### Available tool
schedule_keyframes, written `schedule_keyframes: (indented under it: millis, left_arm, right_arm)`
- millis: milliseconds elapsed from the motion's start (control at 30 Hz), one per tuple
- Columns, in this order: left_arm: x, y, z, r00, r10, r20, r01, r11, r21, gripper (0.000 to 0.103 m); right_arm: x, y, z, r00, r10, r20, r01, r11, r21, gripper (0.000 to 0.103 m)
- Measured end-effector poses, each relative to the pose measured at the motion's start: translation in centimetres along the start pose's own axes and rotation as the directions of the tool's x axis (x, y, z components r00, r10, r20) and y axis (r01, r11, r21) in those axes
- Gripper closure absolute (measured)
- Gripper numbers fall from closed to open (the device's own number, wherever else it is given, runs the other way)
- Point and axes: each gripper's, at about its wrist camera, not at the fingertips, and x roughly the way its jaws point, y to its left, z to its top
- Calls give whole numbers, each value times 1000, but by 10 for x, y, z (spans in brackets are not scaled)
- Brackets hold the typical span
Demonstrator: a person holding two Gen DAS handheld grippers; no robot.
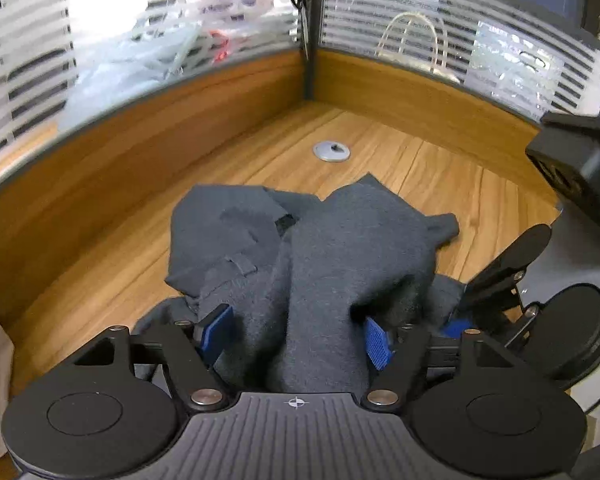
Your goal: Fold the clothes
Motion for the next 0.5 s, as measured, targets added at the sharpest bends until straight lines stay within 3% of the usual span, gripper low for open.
schedule_keyframes:
  millis: [67, 100, 133, 167, 200, 233, 367, 500]
  left_arm:
    - [6, 2, 0, 1000, 8, -10, -8, 1000, -10, 33]
    - [8, 2, 0, 1000, 14, -13, -14, 1000, -17, 39]
    - [9, 4, 0, 1000, 25, -12, -26, 999, -26, 59]
    - [9, 5, 1, 999, 37, -11, -37, 999, -36, 72]
    - [7, 8, 1, 999, 52, -8, -52, 997, -51, 85]
    - [6, 11, 1, 998, 67, -5, -67, 996, -67, 89]
    - [-14, 29, 5, 985, 165, 54, -155, 975, -161, 93]
    - [-43, 56, 15, 954, 282, 97, -246, 928, -279, 95]
  right_arm:
    - [-3, 5, 3, 1000, 4, 1, -4, 1000, -26, 89]
    - [-7, 9, 4, 1000, 14, 8, -13, 999, -48, 92]
    - [-12, 11, 5, 1000, 28, 14, -27, 998, -63, 92]
    - [-18, 14, 6, 999, 42, 19, -41, 996, -77, 93]
    - [-26, 17, 7, 998, 57, 33, -54, 995, -86, 94]
    - [-36, 19, 8, 996, 72, 51, -67, 993, -93, 94]
    - [-74, 30, 11, 984, 132, 118, -117, 985, -124, 97]
    - [-113, 39, 15, 963, 195, 186, -168, 974, -150, 100]
